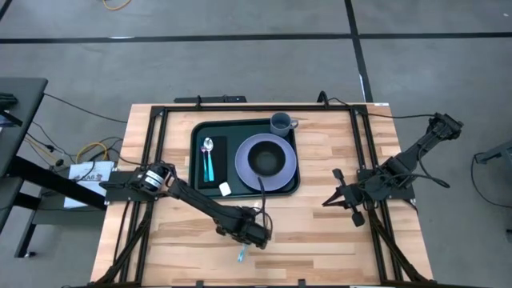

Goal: Set up tray
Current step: Put the white knife on top of the black napkin to the right of the light blue spoon on the black serving tray

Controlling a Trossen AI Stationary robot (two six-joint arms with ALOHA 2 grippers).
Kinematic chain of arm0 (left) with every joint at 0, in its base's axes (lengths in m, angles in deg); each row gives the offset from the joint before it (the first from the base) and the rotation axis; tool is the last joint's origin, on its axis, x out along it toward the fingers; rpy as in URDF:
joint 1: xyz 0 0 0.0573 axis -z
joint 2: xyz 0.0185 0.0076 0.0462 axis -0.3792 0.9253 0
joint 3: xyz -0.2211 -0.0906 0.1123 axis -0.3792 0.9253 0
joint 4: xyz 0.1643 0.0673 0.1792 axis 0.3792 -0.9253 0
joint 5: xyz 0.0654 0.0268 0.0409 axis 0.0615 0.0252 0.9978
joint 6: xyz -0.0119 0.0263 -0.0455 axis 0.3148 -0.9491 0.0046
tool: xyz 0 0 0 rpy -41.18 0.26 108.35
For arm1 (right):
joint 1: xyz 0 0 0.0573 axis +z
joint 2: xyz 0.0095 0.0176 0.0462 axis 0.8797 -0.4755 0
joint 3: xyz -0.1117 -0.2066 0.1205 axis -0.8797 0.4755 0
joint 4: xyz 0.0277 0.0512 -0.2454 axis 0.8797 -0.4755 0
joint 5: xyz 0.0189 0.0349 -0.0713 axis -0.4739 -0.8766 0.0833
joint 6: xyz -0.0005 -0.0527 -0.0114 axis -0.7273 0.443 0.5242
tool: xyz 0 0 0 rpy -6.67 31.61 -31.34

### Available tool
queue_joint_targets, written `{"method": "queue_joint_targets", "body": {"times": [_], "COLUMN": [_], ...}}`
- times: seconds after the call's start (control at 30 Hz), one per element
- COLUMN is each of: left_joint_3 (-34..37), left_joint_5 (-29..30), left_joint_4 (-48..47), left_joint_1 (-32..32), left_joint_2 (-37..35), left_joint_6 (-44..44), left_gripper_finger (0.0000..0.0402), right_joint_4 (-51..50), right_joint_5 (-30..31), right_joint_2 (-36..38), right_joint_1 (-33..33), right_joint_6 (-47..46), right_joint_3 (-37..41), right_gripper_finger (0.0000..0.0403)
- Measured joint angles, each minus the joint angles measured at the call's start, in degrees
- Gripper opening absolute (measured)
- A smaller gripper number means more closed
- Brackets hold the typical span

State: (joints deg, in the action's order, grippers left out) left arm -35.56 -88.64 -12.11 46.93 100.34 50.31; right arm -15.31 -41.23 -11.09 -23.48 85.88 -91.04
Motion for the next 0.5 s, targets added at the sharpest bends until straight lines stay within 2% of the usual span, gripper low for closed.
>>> {"method": "queue_joint_targets", "body": {"times": [0.23, 0.5], "left_joint_3": [0.5, 0.3], "left_joint_5": [1.6, 1.1], "left_joint_4": [-8.9, -10.5], "left_joint_1": [1.4, 2.8], "left_joint_2": [-3.3, -4.3], "left_joint_6": [1.7, 4.5], "left_gripper_finger": [0.0001, 0.0000], "right_joint_4": [0.0, 0.0], "right_joint_5": [0.0, 0.0], "right_joint_2": [0.0, 0.0], "right_joint_1": [0.0, 0.0], "right_joint_6": [0.0, 0.0], "right_joint_3": [0.0, 0.0], "right_gripper_finger": [0.0005, 0.0005]}}
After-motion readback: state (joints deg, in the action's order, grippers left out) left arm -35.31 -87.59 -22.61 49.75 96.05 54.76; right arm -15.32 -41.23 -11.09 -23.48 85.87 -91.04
